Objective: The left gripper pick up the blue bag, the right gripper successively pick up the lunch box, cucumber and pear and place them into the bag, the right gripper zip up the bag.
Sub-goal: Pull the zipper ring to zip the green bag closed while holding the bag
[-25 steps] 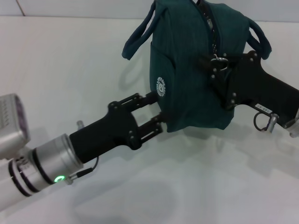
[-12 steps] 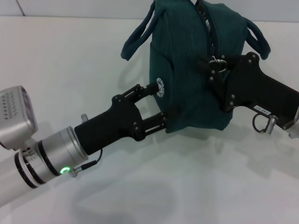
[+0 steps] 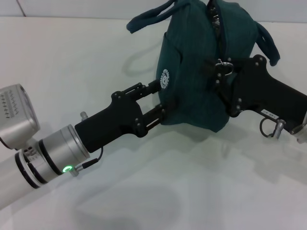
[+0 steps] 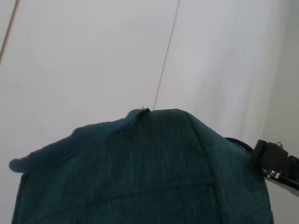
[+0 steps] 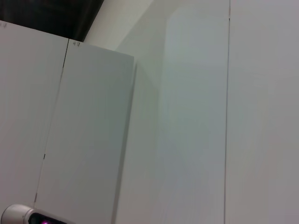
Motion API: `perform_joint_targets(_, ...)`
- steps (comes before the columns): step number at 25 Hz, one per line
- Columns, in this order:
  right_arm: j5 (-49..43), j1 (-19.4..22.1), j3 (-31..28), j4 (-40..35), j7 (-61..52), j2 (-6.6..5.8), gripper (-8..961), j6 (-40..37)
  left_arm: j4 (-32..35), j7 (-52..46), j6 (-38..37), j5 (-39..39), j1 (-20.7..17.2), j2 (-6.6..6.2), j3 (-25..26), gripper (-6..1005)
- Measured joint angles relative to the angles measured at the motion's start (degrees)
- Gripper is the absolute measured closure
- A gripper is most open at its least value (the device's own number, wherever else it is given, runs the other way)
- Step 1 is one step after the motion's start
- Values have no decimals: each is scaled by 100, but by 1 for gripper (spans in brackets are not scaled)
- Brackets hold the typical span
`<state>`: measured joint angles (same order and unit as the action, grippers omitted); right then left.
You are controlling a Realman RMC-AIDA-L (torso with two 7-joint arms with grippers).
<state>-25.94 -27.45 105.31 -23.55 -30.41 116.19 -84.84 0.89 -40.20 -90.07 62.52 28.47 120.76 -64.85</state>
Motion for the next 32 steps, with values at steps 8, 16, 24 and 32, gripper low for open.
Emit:
perform_joint_targets(8, -4, -9, -2, 36, 0, 0, 919, 26, 2, 14, -110, 92, 0, -9, -25, 482)
perform_joint_targets(16, -7, -81, 10, 44, 0, 0, 918, 44, -21, -121, -92, 70, 1, -4, -20, 730)
perform_joint_targets(24, -3, -127, 68, 45, -8, 0, 918, 49, -36, -293, -128, 92, 71, 1, -31, 394)
perform_joint_targets(32, 17, -140, 69, 45, -9, 0, 919, 89, -35, -342, 207, 118, 160, 1, -28, 185)
